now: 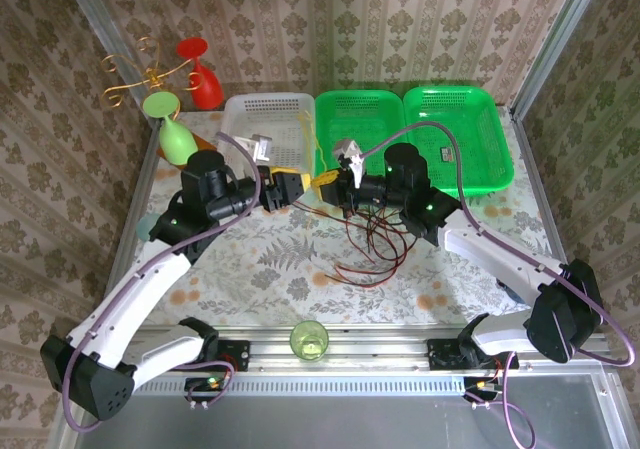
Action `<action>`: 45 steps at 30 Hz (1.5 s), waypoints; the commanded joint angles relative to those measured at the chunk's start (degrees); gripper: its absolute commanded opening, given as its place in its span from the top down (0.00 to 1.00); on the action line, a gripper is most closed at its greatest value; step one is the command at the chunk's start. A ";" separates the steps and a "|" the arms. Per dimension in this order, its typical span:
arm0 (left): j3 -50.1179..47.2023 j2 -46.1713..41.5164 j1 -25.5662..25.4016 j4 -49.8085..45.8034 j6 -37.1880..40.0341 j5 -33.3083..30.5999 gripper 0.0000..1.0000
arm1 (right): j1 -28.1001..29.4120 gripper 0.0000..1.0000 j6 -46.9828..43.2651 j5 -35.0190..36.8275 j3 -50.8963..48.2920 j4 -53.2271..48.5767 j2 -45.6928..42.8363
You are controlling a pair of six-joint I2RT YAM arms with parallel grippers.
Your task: Untangle the cables
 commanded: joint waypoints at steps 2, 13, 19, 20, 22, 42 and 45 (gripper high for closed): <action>-0.89 -0.11 0.35 -0.28 -0.22 3.09 0.59 | -0.28 1.00 0.27 0.57 -0.26 0.43 -1.48; -0.66 1.79 0.22 1.15 -0.92 6.20 0.70 | -0.42 1.00 0.85 -0.38 -0.24 0.71 -1.58; -0.96 2.21 0.24 1.38 -0.79 6.09 0.80 | -0.35 1.00 1.25 -0.90 -0.24 1.06 -1.73; -1.03 2.21 0.18 1.56 -0.84 6.08 0.81 | -0.37 1.00 1.35 -1.18 -0.26 1.13 -1.71; -1.21 2.28 0.17 1.86 -0.92 5.86 0.82 | -0.37 1.00 1.33 -1.49 -0.27 1.12 -1.62; -3.77 3.02 0.87 9.42 -3.62 9.54 0.91 | -1.35 1.00 1.59 -2.41 -1.29 0.30 -3.21; -5.31 3.71 0.97 17.23 -8.59 13.84 0.81 | -1.51 1.00 1.50 -2.14 -1.33 0.30 -3.51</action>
